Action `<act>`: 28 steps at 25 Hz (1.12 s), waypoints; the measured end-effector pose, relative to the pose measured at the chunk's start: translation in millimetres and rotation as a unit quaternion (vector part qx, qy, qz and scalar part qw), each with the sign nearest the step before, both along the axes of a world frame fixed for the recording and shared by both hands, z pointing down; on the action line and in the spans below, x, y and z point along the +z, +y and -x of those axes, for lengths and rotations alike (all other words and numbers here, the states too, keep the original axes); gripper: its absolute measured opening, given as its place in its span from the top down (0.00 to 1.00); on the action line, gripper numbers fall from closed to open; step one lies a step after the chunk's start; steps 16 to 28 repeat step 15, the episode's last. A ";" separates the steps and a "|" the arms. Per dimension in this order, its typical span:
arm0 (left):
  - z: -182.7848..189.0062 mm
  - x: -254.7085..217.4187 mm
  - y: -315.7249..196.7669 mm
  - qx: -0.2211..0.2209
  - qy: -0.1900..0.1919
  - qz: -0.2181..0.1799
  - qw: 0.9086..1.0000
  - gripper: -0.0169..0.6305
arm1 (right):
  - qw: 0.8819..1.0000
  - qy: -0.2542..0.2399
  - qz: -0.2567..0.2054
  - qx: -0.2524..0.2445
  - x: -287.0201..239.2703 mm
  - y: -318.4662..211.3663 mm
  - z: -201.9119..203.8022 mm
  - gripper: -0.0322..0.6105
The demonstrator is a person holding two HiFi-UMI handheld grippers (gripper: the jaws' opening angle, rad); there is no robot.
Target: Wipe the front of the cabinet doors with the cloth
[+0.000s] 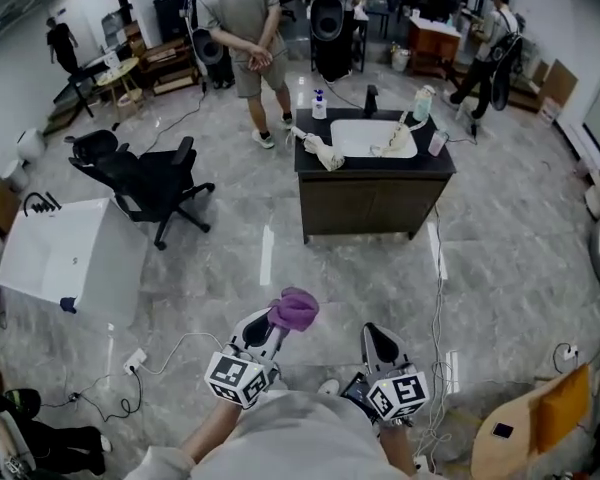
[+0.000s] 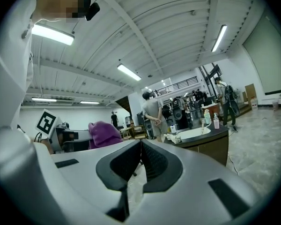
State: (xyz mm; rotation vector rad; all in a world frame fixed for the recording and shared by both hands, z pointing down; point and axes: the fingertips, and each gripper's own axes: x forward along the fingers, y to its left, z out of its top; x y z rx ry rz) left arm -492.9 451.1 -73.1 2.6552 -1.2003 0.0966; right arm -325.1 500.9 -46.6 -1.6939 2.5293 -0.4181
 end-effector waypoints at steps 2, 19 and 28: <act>3.8 -0.5 0.4 0.001 0.010 0.002 1.000 0.88 | 1.000 -0.001 0.001 0.007 -2.7 7.7 4.2 0.91; 102.8 -5.2 -17.5 0.028 0.011 -0.013 0.999 0.88 | 0.999 0.013 0.013 0.043 -11.4 -2.5 92.5 0.91; 102.8 -5.2 -17.5 0.028 0.011 -0.013 0.999 0.88 | 0.999 0.013 0.013 0.043 -11.4 -2.5 92.5 0.91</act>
